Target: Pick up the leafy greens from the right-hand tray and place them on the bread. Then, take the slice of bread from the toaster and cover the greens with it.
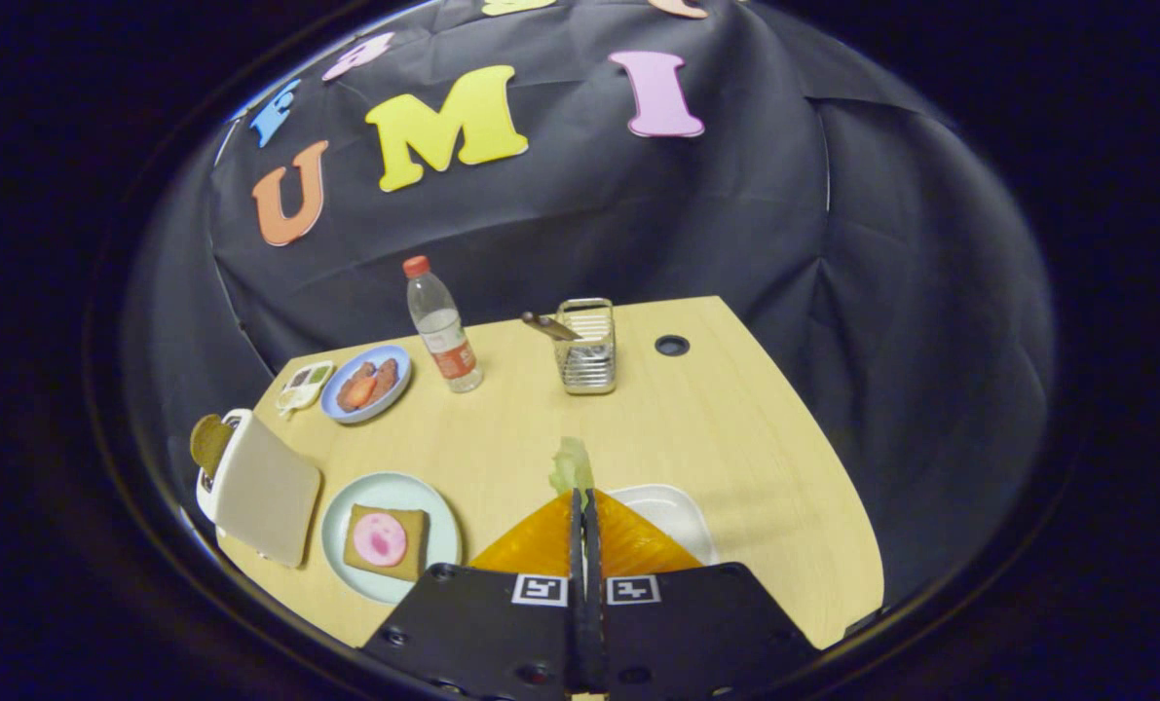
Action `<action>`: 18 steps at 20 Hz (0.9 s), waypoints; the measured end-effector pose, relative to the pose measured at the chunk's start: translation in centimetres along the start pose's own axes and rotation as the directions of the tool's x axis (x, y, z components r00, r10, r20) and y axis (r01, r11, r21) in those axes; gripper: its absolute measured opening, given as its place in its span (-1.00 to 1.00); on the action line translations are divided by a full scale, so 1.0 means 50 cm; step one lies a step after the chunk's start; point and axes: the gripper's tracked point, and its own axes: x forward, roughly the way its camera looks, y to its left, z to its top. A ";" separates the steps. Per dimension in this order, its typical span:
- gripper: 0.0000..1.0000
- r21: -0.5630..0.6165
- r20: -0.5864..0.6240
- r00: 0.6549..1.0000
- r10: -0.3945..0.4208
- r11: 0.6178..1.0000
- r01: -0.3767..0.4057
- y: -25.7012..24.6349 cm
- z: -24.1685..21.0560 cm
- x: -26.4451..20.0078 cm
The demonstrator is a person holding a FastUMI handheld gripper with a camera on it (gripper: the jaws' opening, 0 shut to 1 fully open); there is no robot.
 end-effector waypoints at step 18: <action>-1.00 -0.098 -0.123 0.968 0.219 0.968 -0.232 0.534 -0.127 -0.031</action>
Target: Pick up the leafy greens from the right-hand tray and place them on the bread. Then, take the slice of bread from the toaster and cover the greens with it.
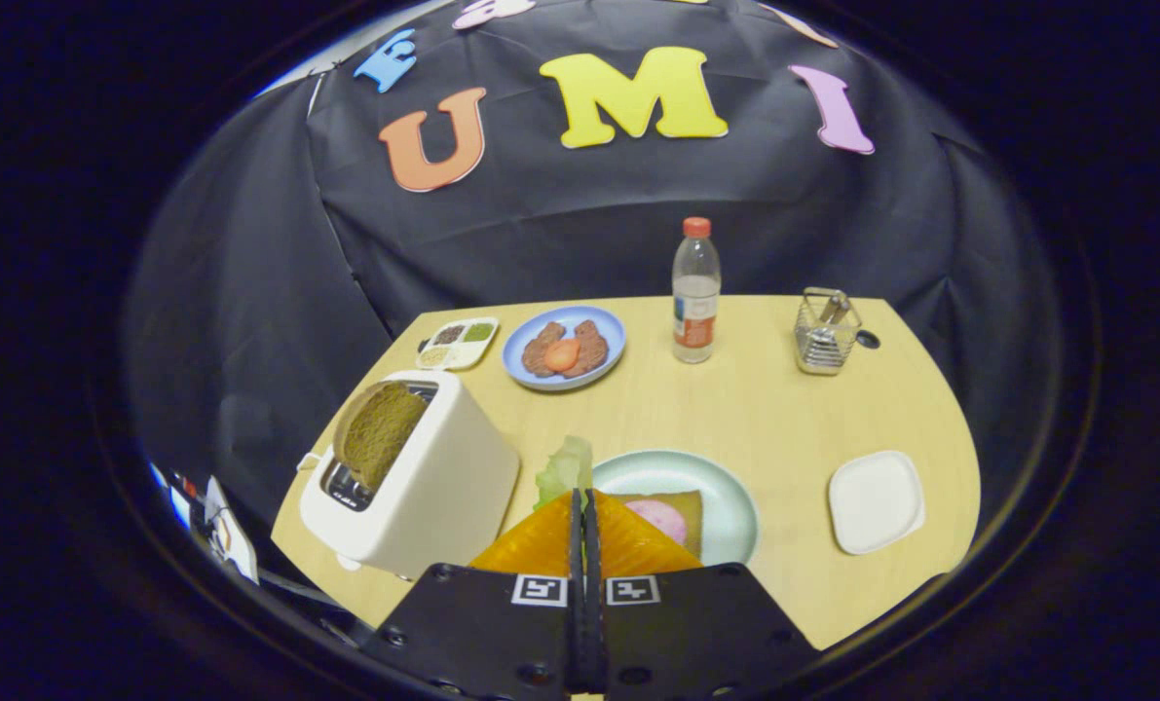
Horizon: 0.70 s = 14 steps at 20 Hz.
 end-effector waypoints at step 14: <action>-0.99 0.042 -0.164 0.964 -0.212 0.974 0.221 -0.143 -0.055 0.193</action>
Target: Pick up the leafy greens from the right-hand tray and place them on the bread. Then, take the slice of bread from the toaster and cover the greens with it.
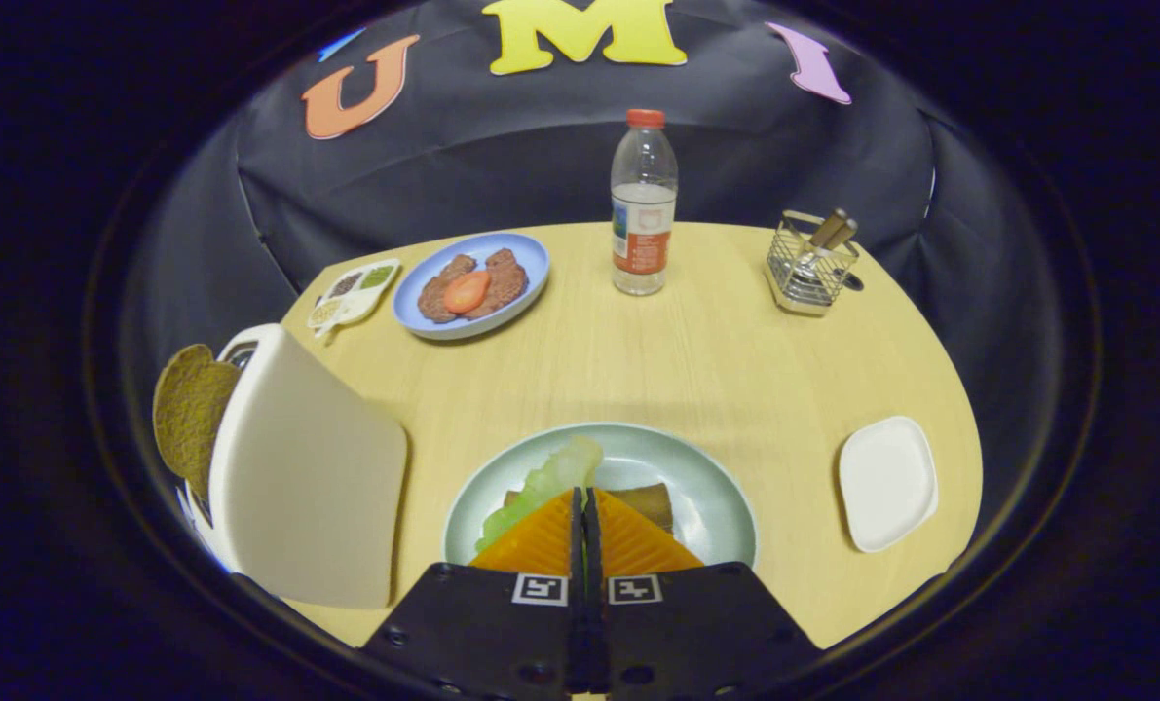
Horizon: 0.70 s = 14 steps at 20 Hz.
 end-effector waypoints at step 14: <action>0.35 -0.040 0.283 0.959 -0.008 0.999 0.020 -0.025 0.092 -0.218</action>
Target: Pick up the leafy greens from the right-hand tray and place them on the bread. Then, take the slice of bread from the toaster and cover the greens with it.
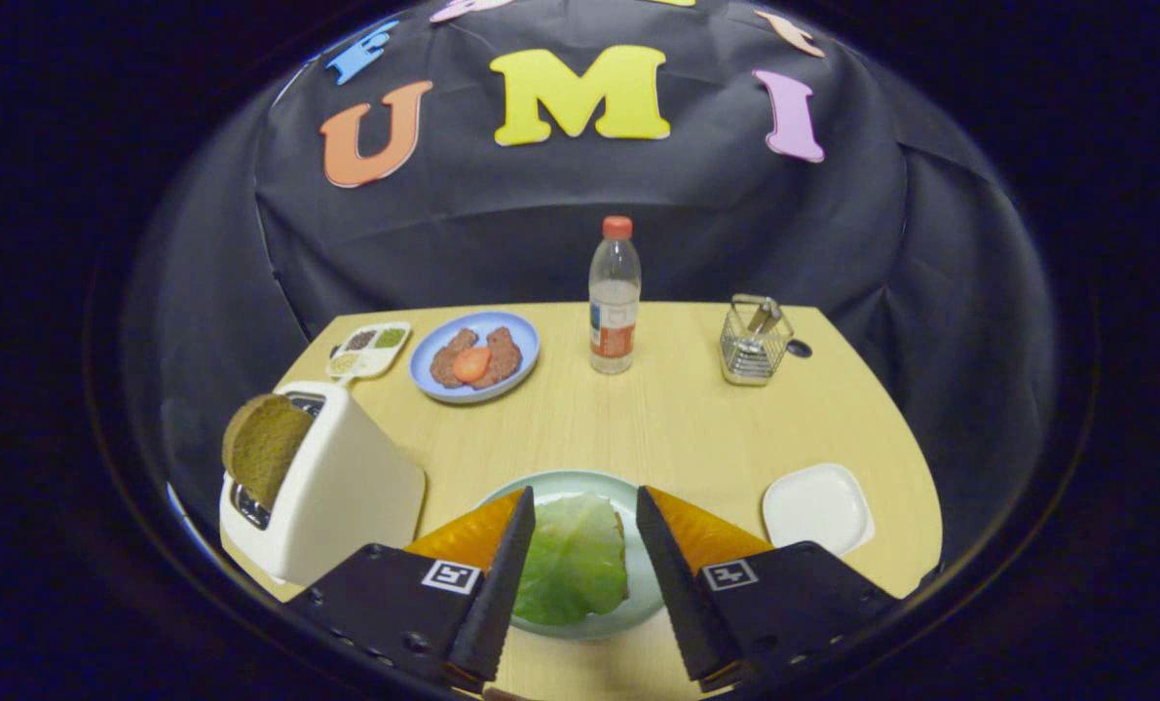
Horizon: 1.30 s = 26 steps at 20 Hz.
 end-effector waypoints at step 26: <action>0.94 -0.015 0.147 0.984 0.096 0.995 -0.095 0.372 0.047 -0.144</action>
